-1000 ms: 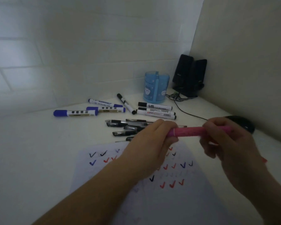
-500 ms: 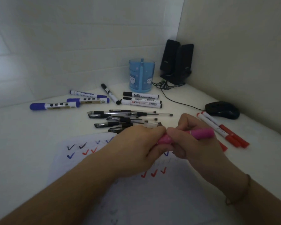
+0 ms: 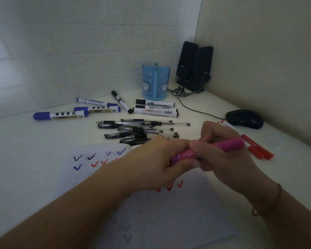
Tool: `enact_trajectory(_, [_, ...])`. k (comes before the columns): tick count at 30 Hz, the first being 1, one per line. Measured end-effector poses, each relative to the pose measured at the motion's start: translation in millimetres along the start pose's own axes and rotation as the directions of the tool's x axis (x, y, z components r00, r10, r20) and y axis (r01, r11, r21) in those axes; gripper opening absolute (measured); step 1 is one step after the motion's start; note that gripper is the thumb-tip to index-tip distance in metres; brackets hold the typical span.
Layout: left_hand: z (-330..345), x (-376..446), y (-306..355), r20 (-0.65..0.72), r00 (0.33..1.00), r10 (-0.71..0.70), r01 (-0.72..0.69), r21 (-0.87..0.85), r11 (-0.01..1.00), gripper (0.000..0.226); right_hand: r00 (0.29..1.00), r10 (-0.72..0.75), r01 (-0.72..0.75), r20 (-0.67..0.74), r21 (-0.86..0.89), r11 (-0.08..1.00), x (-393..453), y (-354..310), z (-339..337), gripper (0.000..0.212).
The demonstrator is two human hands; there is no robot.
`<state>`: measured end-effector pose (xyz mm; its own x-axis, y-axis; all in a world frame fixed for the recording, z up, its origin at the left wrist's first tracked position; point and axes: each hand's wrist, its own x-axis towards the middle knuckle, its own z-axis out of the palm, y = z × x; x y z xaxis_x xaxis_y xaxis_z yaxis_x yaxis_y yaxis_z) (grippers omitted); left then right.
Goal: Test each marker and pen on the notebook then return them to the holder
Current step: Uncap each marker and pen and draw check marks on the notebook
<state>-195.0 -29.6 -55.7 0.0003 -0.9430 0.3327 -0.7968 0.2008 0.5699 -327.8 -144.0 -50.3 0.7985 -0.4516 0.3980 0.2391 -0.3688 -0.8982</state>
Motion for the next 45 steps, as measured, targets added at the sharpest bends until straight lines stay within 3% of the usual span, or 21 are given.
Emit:
enact_trajectory(9, [0, -1, 10, 0.049, 0.999, -0.013, 0.019, -0.121, 0.993, 0.004, 0.999, -0.053, 0.052, -0.002, -0.161, 0.986, -1, -5, -5, 0.027])
enact_trajectory(13, [10, -7, 0, -0.080, 0.996, -0.030, 0.042, 0.152, 0.988, 0.010, 0.984, -0.014, -0.026, -0.179, -0.219, 0.975, 1, 5, 11, 0.030])
enact_trajectory(16, [13, -6, -3, -0.216, 0.976, -0.011, 0.076, 0.297, 0.952, 0.023, 0.960, 0.064, -0.075, -0.273, -0.029, 0.997, 4, 9, 19, 0.036])
enact_trajectory(22, [11, -3, 3, -0.144, 0.989, 0.040, -0.004, 0.240, 0.971, 0.029, 0.991, 0.105, -0.088, -0.083, 0.182, 0.979, 1, 2, 7, 0.028])
enact_trajectory(25, [13, -1, 6, -0.131, 0.991, 0.023, -0.005, 0.138, 0.990, 0.023, 0.999, 0.009, -0.006, -0.041, 0.073, 0.997, 0, -1, -2, 0.026])
enact_trajectory(32, [13, 0, 3, -0.139, 0.990, 0.021, -0.016, 0.035, 0.999, 0.024, 0.993, -0.103, 0.098, -0.060, -0.083, 0.992, -1, 0, -5, 0.023])
enact_trajectory(35, [11, 1, 3, -0.138, 0.990, 0.030, -0.041, -0.073, 0.996, 0.028, 0.991, -0.128, 0.127, -0.029, -0.034, 0.991, -3, 2, -8, 0.022])
enact_trajectory(38, [9, -3, 1, -0.133, 0.989, -0.069, 0.074, 0.029, 0.997, 0.044, 0.987, -0.147, 0.154, -0.070, 0.095, 0.984, -3, 0, -12, 0.019])
enact_trajectory(41, [0, -12, -5, -0.140, 0.972, -0.190, 0.199, 0.056, 0.978, 0.041, 0.988, -0.038, 0.076, -0.152, 0.250, 0.965, 3, -2, -29, 0.011])
enact_trajectory(43, [-7, -13, -10, -0.150, 0.962, -0.226, 0.224, -0.029, 0.974, 0.028, 0.997, 0.064, -0.046, -0.044, 0.326, 0.944, 7, 2, -41, 0.030])
enact_trajectory(45, [-7, -12, -14, -0.162, 0.961, -0.223, 0.217, -0.052, 0.975, 0.030, 0.990, 0.114, -0.132, 0.082, 0.258, 0.957, 8, 5, -45, 0.040])
